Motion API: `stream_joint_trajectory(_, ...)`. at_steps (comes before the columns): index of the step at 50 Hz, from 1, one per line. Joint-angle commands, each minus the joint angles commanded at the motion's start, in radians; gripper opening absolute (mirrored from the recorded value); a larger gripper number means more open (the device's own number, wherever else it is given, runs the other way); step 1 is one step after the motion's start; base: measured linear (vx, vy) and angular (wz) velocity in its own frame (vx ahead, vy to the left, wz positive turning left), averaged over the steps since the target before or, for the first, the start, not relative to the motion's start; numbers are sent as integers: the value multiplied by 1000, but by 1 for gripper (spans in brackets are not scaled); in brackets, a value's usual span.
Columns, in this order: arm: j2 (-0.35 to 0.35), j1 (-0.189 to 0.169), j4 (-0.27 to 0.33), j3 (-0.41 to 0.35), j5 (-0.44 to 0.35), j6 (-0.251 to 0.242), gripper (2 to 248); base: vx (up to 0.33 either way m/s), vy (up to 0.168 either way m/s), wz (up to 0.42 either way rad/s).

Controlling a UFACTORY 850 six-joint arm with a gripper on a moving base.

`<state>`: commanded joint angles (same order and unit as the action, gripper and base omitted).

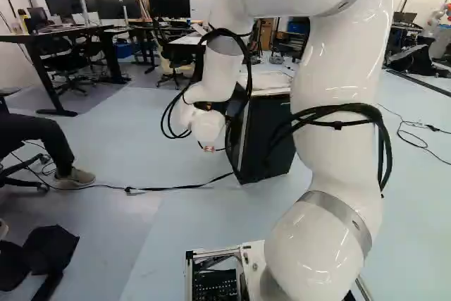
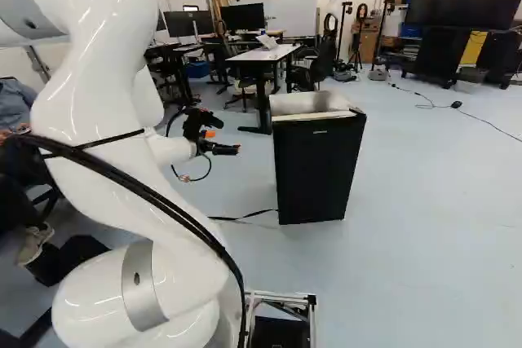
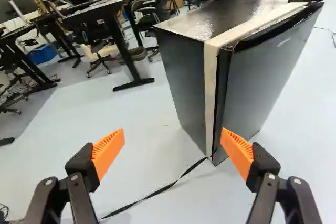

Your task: Open the fridge door

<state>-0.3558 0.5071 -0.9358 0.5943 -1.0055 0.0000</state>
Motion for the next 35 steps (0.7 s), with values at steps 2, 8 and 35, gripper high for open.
stream_joint_trajectory(2, -11, -2, -12, 8, -4, 0, 247, 0, 0, 0)
stream_joint_trajectory(8, -43, -6, -48, 30, -16, 0, 247, 0, 0, 0)
stream_joint_trajectory(35, -167, -36, -212, 121, -70, 0, 247, 0, 0, 0)
